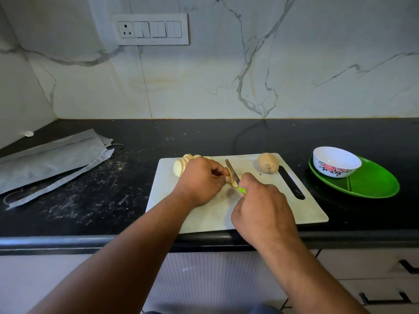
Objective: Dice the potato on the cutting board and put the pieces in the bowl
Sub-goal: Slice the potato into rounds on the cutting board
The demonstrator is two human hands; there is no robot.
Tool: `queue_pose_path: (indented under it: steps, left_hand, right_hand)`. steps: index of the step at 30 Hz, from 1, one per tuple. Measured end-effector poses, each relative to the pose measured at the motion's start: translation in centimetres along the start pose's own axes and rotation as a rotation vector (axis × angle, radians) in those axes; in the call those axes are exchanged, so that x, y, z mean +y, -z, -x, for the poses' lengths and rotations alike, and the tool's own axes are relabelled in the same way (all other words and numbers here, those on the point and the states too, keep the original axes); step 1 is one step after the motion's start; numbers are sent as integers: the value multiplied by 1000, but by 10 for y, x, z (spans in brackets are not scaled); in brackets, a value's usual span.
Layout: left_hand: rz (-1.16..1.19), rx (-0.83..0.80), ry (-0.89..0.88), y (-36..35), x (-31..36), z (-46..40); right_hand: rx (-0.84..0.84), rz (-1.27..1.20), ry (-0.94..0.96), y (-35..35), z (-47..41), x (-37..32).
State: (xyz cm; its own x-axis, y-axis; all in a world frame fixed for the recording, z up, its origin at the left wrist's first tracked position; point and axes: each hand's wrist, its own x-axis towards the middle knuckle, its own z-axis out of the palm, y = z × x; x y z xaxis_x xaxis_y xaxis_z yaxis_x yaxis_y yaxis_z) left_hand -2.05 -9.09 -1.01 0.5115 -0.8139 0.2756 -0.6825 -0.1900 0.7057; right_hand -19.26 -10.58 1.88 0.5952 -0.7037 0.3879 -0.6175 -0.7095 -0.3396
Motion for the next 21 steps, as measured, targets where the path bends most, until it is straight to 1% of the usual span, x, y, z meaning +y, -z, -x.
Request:
queue_pose_path:
  steps: [3,7,12,17,21]
  left_hand:
    - [-15,6,0,0,0,1]
    - [-39,3,9,-1,-1,-1]
    - [-156,-9,-30,-5,1,0]
    - [-225,-21,-61,-7,3,0]
    - [-206,-8,-72,-8,-2,-2]
  right_hand:
    - [-28,32,-22,2,-4,3]
    - [-42,0,-23,1,6,6]
    - [-27,-49,-45,1,11,8]
    - [-67,-163,-161,0,12,10]
    - [-117,-272,-263,-1,1,9]
